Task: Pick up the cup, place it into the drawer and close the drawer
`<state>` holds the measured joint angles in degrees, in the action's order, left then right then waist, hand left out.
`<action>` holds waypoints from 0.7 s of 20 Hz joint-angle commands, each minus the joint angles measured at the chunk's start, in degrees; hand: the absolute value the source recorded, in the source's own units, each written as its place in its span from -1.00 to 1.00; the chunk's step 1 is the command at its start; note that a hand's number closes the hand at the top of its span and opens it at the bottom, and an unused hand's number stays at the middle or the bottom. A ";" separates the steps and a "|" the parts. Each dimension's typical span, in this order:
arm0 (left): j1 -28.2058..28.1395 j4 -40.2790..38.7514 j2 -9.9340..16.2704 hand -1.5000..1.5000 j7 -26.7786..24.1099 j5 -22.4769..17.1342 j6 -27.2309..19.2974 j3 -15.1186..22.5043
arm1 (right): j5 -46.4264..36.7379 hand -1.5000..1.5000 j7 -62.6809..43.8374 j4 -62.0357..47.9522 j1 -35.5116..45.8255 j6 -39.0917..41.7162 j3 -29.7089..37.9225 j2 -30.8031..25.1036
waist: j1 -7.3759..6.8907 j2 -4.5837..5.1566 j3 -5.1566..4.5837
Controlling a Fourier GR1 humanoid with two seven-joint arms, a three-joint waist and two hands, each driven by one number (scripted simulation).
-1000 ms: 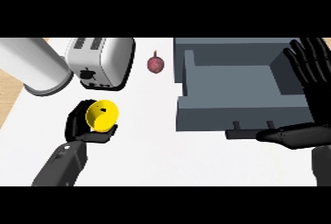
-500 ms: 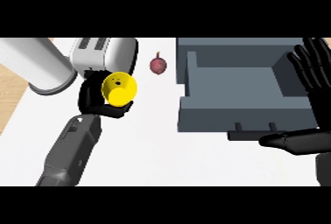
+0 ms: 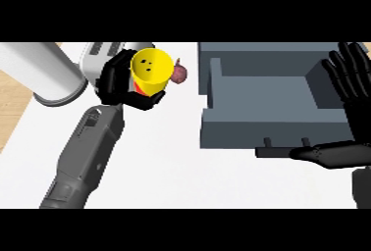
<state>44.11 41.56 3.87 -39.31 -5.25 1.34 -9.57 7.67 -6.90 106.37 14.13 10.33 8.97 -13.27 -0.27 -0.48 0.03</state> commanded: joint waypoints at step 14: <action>31.12 -15.53 -3.86 1.00 23.95 -8.72 -21.79 17.16 | 0.93 -1.00 0.18 -2.13 4.51 1.13 -0.36 -0.19 | 4.57 1.20 0.03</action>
<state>72.05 31.71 0.14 -17.47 -11.46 -17.15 3.60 6.88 -4.61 103.40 17.05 10.91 8.33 -13.02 3.18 0.57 0.08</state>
